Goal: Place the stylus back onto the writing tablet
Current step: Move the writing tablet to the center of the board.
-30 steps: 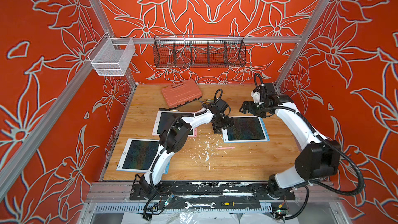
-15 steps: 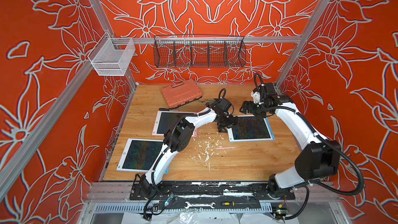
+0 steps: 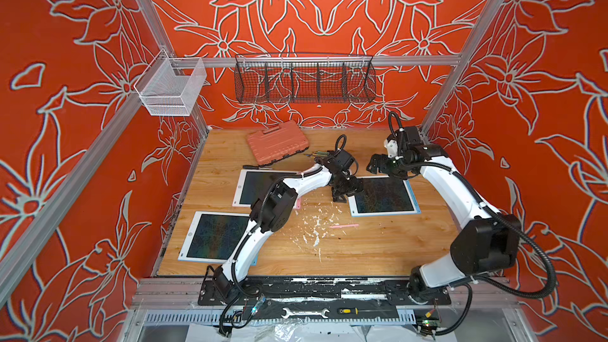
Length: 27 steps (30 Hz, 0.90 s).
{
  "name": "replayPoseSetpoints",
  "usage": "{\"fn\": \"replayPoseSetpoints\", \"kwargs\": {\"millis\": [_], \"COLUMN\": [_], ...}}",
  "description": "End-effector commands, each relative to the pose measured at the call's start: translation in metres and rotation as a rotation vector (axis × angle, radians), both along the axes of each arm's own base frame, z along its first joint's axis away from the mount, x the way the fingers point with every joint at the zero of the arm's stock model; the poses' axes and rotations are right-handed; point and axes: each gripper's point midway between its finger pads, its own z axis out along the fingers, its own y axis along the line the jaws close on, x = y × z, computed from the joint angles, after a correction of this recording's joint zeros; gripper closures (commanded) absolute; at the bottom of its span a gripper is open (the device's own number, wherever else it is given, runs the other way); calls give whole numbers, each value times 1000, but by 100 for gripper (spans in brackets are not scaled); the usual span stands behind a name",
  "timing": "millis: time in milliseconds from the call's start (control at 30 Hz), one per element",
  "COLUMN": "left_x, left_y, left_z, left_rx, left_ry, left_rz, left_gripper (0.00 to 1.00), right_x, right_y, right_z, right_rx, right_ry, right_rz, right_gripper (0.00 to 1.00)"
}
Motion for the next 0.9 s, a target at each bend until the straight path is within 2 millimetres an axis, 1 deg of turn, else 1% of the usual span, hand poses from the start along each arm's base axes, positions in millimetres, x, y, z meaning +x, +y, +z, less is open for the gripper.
{"fn": "replayPoseSetpoints", "kwargs": {"millis": [0,133,233,333,400,500,633,867], "left_x": [0,1,1,1,1,0,-6,-3], "left_y": [24,39,58,84,105,134,168,237], "left_z": [18,45,63,78,85,89,87,85], "left_rx": [63,68,66,63,65,59,68,49], "left_ry": [-43,-91,-117,-136,-140,-134,-117,-108], "left_rz": [-9,-14,-10,6,24,53,71,168], "left_gripper": [3,3,3,3,3,3,3,3], "right_x": [2,4,7,8,8,7,5,0], "right_y": [-1,-3,-3,1,8,19,36,74], "right_z": [11,7,5,1,-1,-7,-17,-32], "right_rx": [-14,-15,5,-16,-40,-57,-78,-78], "right_ry": [-26,-7,-8,3,10,22,46,70], "right_rz": [-1,-38,-77,-93,-92,-108,-133,-151], "right_gripper": [7,7,8,8,8,8,8,8]}}
